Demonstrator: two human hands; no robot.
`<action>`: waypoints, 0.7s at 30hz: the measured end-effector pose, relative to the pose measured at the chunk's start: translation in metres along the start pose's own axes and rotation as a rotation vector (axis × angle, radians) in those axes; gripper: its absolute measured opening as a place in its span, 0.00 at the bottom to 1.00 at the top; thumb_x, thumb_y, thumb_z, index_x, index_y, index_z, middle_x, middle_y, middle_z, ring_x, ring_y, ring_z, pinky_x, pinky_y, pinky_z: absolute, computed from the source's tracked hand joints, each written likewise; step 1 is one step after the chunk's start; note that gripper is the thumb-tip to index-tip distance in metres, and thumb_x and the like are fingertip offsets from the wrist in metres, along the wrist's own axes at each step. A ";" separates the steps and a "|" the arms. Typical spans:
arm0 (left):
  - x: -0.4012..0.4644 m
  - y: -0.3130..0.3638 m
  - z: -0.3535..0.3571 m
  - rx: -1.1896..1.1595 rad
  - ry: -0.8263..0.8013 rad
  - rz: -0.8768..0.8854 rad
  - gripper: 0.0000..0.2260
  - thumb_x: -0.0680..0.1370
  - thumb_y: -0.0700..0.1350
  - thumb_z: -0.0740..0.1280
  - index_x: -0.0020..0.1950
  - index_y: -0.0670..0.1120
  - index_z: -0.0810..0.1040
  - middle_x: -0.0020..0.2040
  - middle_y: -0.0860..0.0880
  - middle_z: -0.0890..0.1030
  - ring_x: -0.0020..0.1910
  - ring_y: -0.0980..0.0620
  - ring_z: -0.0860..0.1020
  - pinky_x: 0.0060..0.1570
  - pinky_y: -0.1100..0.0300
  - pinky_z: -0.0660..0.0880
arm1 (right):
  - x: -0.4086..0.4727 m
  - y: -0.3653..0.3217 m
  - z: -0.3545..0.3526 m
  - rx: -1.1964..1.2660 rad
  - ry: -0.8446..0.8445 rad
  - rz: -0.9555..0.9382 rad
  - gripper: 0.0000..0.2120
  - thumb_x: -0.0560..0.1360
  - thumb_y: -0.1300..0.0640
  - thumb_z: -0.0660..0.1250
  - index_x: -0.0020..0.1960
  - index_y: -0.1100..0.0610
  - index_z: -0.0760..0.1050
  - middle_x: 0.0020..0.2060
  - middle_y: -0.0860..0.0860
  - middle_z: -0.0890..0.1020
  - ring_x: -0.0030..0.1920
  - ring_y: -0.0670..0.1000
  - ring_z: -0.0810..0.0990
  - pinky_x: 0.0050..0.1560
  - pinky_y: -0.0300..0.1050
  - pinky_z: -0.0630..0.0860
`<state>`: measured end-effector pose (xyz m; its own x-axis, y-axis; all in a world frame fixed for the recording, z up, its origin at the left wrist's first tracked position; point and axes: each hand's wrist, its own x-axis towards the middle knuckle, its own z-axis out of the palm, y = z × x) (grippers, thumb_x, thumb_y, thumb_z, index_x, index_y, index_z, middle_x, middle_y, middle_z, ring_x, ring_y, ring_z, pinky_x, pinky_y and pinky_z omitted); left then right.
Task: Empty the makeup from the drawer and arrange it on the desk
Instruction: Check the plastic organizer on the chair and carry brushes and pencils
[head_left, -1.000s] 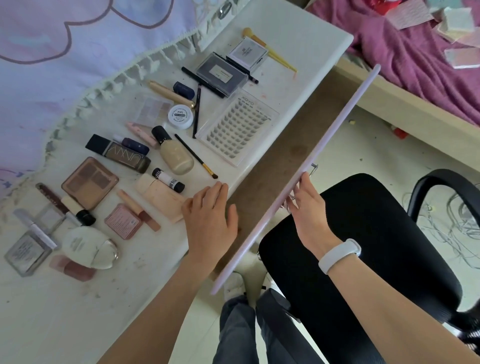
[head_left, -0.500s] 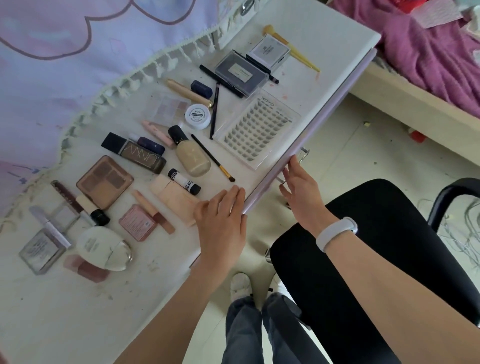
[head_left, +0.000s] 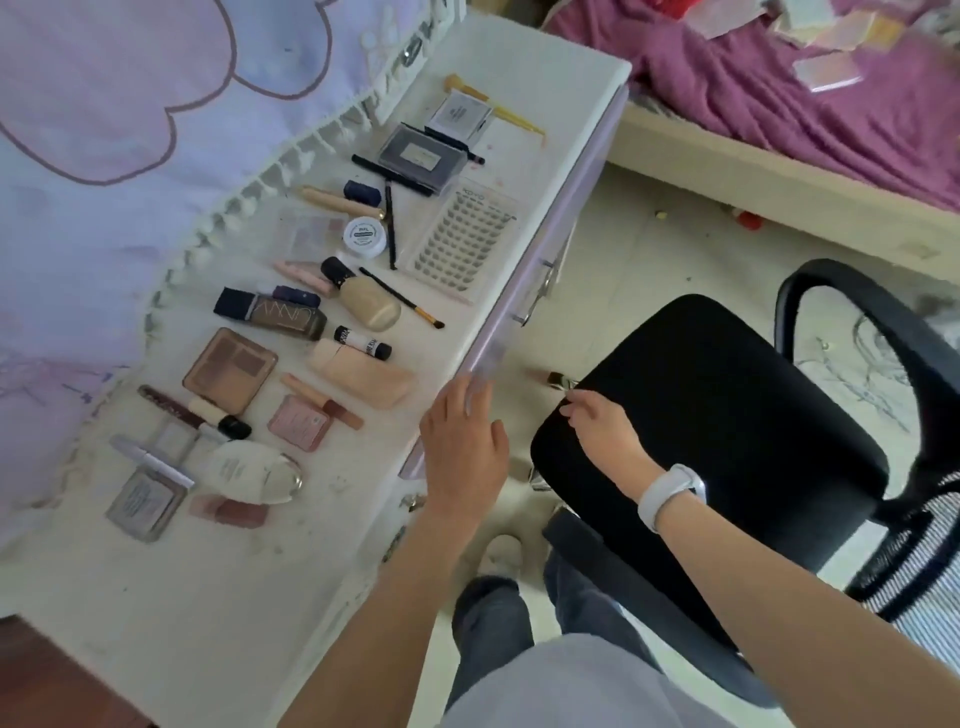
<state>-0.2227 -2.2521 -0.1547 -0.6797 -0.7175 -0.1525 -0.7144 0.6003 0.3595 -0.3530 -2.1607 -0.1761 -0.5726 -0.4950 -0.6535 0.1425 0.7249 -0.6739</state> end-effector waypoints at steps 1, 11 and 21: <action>-0.011 0.006 -0.002 -0.008 -0.078 0.044 0.18 0.75 0.41 0.63 0.65 0.42 0.70 0.63 0.43 0.72 0.62 0.41 0.71 0.57 0.48 0.69 | -0.019 0.011 -0.008 -0.031 0.012 0.016 0.17 0.80 0.59 0.53 0.68 0.56 0.67 0.62 0.53 0.75 0.61 0.52 0.73 0.62 0.44 0.69; -0.112 0.138 0.010 -0.069 -0.461 0.633 0.16 0.80 0.49 0.58 0.67 0.48 0.70 0.65 0.51 0.72 0.62 0.52 0.71 0.61 0.56 0.67 | -0.237 0.124 -0.085 0.188 0.349 0.191 0.15 0.79 0.60 0.57 0.65 0.57 0.72 0.61 0.51 0.75 0.63 0.51 0.72 0.67 0.46 0.66; -0.256 0.274 0.058 0.019 -0.460 0.544 0.15 0.76 0.48 0.63 0.56 0.40 0.66 0.53 0.37 0.75 0.48 0.37 0.76 0.47 0.45 0.75 | -0.475 0.333 -0.113 0.413 0.881 0.413 0.13 0.78 0.59 0.58 0.60 0.56 0.75 0.53 0.50 0.82 0.52 0.47 0.78 0.48 0.35 0.67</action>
<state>-0.2540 -1.8838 -0.0708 -0.9391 -0.0948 -0.3304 -0.2536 0.8400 0.4797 -0.1255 -1.6302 -0.0513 -0.7769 0.3961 -0.4895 0.6291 0.4561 -0.6294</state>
